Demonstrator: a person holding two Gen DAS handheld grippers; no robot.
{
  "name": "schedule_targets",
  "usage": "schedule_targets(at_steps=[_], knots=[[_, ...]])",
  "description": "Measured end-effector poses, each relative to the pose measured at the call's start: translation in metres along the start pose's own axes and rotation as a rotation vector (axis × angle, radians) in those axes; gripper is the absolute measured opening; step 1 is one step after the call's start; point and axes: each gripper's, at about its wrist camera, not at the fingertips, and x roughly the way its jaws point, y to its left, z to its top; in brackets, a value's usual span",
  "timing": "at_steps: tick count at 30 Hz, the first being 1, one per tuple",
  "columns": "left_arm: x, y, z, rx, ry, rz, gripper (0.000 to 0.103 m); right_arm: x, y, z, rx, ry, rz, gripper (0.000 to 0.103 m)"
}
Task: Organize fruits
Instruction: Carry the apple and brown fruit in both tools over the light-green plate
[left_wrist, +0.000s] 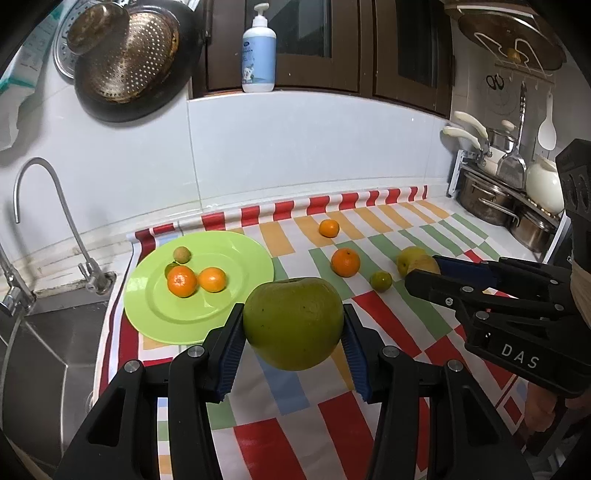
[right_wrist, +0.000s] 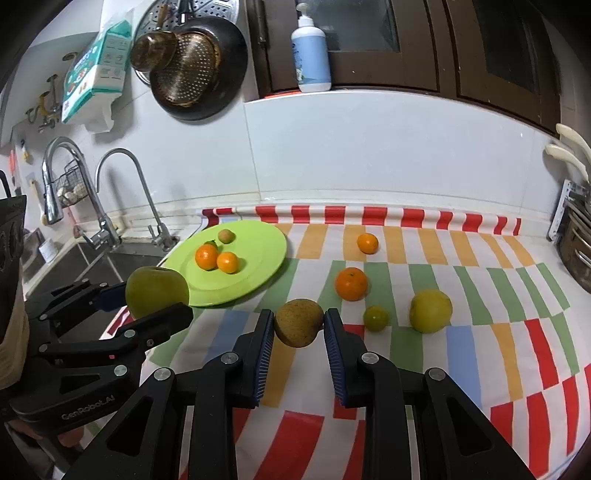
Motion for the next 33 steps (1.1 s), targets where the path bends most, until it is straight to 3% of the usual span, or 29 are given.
schedule_targets(at_steps=[16,33], knots=[[-0.023,0.021,0.006,-0.019,-0.050,0.068,0.049,-0.002,0.027,0.015,-0.043,-0.052,0.054,0.029],[-0.003,0.059,0.022,-0.078,-0.064,0.148,0.049,0.034,0.045,0.051,-0.081,-0.070,0.110,0.029]])
